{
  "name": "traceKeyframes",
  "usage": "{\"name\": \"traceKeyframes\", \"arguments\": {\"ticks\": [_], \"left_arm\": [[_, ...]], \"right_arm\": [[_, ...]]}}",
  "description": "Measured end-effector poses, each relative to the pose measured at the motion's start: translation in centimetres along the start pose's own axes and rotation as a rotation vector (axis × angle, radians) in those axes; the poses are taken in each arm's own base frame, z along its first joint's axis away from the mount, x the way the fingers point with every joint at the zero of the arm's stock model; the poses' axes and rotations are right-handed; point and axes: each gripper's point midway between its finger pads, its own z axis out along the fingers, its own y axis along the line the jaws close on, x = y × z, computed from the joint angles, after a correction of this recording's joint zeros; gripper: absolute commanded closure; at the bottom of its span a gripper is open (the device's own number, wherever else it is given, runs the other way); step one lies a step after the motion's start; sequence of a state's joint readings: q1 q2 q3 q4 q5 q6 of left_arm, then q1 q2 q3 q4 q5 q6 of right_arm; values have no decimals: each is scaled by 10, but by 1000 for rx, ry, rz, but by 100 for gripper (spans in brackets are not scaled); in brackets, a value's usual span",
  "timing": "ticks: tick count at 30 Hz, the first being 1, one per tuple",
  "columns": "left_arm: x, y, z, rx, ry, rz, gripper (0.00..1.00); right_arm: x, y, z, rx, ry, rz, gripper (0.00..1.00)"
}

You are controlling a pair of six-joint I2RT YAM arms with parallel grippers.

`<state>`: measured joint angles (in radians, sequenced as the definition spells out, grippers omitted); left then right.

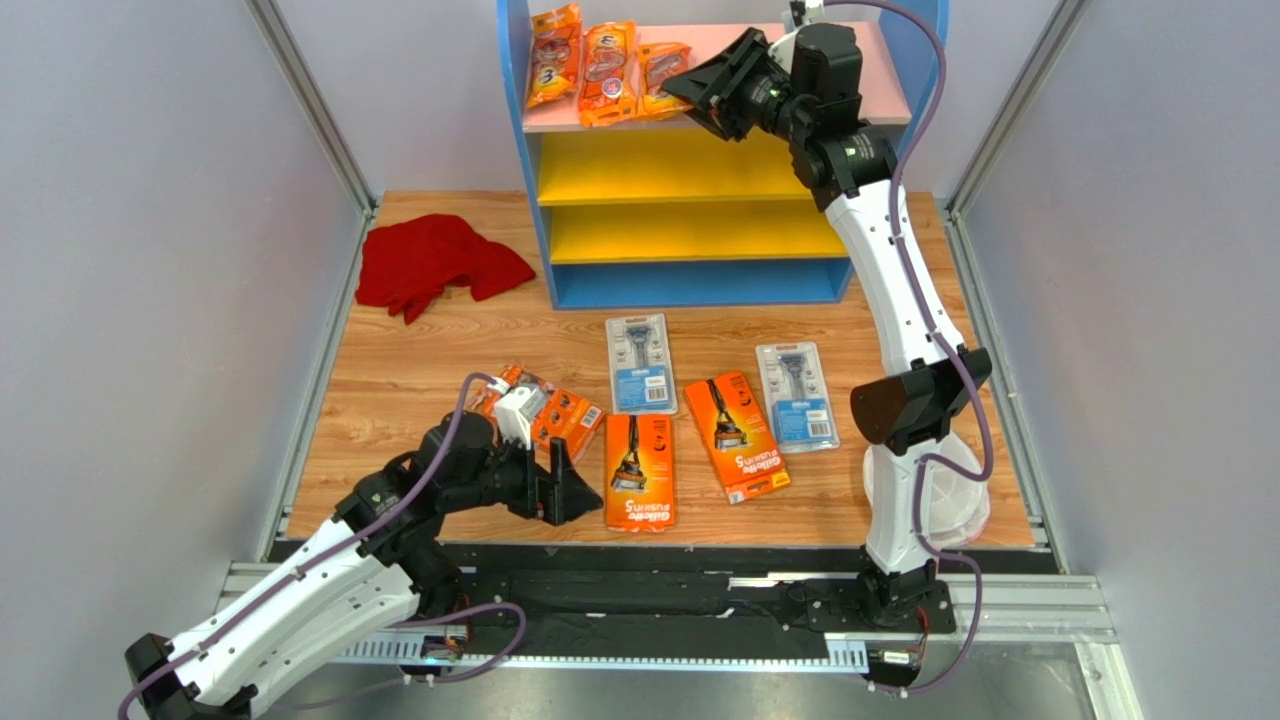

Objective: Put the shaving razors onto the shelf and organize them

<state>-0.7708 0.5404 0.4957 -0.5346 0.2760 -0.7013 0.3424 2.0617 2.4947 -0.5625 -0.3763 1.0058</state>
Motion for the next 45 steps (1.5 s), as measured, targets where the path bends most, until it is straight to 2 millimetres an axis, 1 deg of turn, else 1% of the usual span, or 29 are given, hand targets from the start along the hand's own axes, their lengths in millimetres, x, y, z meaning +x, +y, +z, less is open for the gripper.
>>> {"name": "traceKeyframes", "arguments": {"ticks": [6, 13, 17, 20, 21, 23, 24, 27, 30, 37, 45], "left_arm": [[0, 0, 0, 2, 2, 0, 4], [3, 2, 1, 2, 3, -7, 4], [4, 3, 1, 0, 4, -9, 4], [4, 2, 1, 1, 3, -9, 4], [4, 2, 1, 2, 2, -8, 4], [4, 2, 1, 4, 0, -9, 4], [5, 3, 1, 3, 1, -10, 4], [6, 4, 1, 4, 1, -11, 4], [6, 4, 1, 6, -2, -11, 4], [5, 2, 0, 12, -9, -15, 4], [3, 0, -2, 22, -21, -17, 3]], "right_arm": [[-5, -5, 2, 6, -9, 7, 58], [-4, -17, 11, 21, -3, 33, 56], [-6, -15, 14, 4, -12, 39, 53], [-7, -14, 14, -2, -14, 39, 47], [-7, -13, 14, -4, -15, 38, 43], [-8, -12, 14, -8, -17, 37, 38], [-9, -10, 14, -15, -20, 33, 33], [-12, -5, 9, -15, -37, 24, 28], [-14, -6, 4, 3, -54, 12, 26], [-18, -9, -1, 33, -79, -11, 24], [-21, -9, -11, 63, -108, -29, 16]]}}
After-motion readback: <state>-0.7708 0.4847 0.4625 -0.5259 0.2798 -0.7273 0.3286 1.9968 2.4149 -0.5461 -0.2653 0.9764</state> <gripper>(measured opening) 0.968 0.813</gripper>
